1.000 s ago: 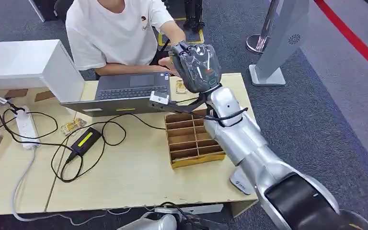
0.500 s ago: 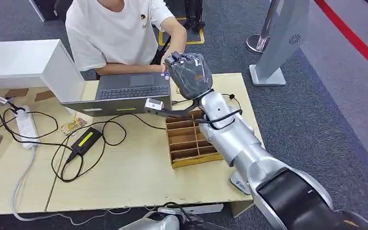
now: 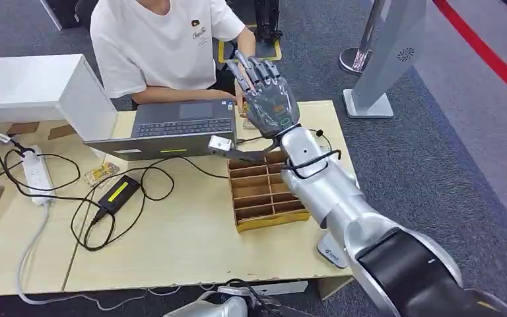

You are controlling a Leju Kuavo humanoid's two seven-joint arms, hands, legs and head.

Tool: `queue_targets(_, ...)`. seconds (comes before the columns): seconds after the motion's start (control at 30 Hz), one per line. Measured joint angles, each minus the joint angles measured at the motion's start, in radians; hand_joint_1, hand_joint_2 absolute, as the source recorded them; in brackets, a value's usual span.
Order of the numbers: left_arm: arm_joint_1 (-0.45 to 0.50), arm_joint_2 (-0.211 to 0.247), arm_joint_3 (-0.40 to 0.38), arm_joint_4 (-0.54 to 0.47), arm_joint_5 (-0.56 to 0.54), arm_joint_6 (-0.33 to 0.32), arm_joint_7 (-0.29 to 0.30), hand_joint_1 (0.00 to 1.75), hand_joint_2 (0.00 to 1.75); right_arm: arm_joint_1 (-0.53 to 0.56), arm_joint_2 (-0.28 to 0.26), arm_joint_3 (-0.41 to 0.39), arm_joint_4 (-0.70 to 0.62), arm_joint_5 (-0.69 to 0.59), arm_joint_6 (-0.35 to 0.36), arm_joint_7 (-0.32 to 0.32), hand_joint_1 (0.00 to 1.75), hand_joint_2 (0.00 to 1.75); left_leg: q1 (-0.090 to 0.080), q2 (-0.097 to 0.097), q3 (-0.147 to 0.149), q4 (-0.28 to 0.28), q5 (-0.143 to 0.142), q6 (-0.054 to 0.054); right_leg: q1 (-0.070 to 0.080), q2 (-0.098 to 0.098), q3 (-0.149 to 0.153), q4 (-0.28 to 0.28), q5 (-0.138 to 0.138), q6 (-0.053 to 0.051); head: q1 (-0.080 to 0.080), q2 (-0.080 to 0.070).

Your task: Pass the card to the sensor for recognition and then transmit it.

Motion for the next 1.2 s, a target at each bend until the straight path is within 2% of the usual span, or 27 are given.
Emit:
queue_targets(0.07,0.000,0.001,0.000,0.000,0.015,0.003,0.000,0.00,1.75,-0.031,-0.021,0.003,0.031,0.065,0.028,0.057,0.00,1.75,0.000,0.000,0.000,0.001,0.000,0.000,0.000,0.000,0.000,0.000,0.000,0.000,0.000,0.000)
queue_targets(0.13,0.000,0.001,0.000,0.001,0.034,0.007,0.000,0.00,1.75,-0.076,-0.056,0.006,0.067,0.112,0.086,0.115,0.00,1.75,0.000,-0.002,0.000,0.001,0.000,0.001,0.000,-0.001,0.000,0.000,0.000,0.000,0.000,0.000)
queue_targets(0.23,0.000,0.002,0.000,0.006,0.049,0.009,-0.003,0.00,1.75,-0.148,-0.122,0.007,0.112,0.119,0.143,0.153,0.00,1.75,0.000,-0.005,-0.002,0.002,0.001,0.002,0.000,-0.004,0.001,0.000,0.000,0.000,0.000,0.000)
queue_targets(0.37,0.000,0.003,0.000,0.018,0.053,0.009,-0.008,0.00,1.75,-0.208,-0.186,0.007,0.153,0.120,0.166,0.165,0.00,1.75,0.000,-0.003,-0.002,0.002,0.001,0.002,0.000,-0.002,0.000,0.000,0.001,0.001,0.000,0.000)
queue_targets(0.5,0.000,0.003,0.000,0.029,0.060,0.016,-0.013,0.00,1.75,-0.240,-0.245,0.021,0.178,0.118,0.236,0.244,0.00,1.75,0.000,-0.004,-0.001,0.003,0.001,0.002,0.000,-0.003,0.000,0.000,0.001,0.001,-0.001,0.000)
queue_targets(0.6,0.000,0.004,0.000,0.045,0.060,0.017,-0.022,0.00,1.75,-0.277,-0.322,0.024,0.197,0.109,0.271,0.271,0.00,1.75,0.000,-0.013,-0.004,0.003,0.002,0.004,0.000,-0.012,0.000,0.000,0.000,0.001,0.000,0.000)
queue_targets(0.67,0.000,0.005,0.000,0.054,0.060,0.017,-0.024,0.00,1.75,-0.291,-0.377,0.023,0.210,0.101,0.292,0.290,0.00,1.75,0.000,-0.012,-0.004,0.004,0.002,0.004,0.000,-0.011,0.000,0.000,0.001,0.001,0.000,0.000)
queue_targets(0.73,0.000,0.006,0.000,0.067,0.058,0.017,-0.024,0.00,1.75,-0.291,-0.446,0.019,0.223,0.084,0.320,0.320,0.00,1.75,0.000,-0.012,-0.005,0.005,0.002,0.004,0.000,-0.011,0.000,0.000,0.000,0.001,0.001,0.000)
queue_targets(0.8,0.000,0.006,0.000,0.071,0.058,0.017,-0.023,0.00,1.75,-0.288,-0.476,0.013,0.228,0.076,0.326,0.332,0.00,1.75,0.000,-0.013,-0.005,0.005,0.002,0.004,0.000,-0.012,0.000,0.000,0.000,0.002,0.000,0.000)
queue_targets(0.93,0.000,0.007,0.000,0.086,0.056,0.015,-0.016,0.00,1.75,-0.258,-0.589,-0.032,0.250,0.092,0.335,0.344,0.00,1.75,0.000,-0.014,-0.006,0.005,0.001,0.005,-0.001,-0.013,0.001,-0.001,0.000,0.002,0.001,0.000)
queue_targets(1.2,0.000,0.006,0.002,0.099,0.053,0.006,-0.008,0.00,1.75,-0.133,-0.719,-0.131,0.265,0.074,0.330,0.360,0.00,1.75,0.000,-0.013,-0.006,0.006,0.000,0.007,0.000,-0.012,0.000,-0.001,0.000,0.002,0.000,0.000)
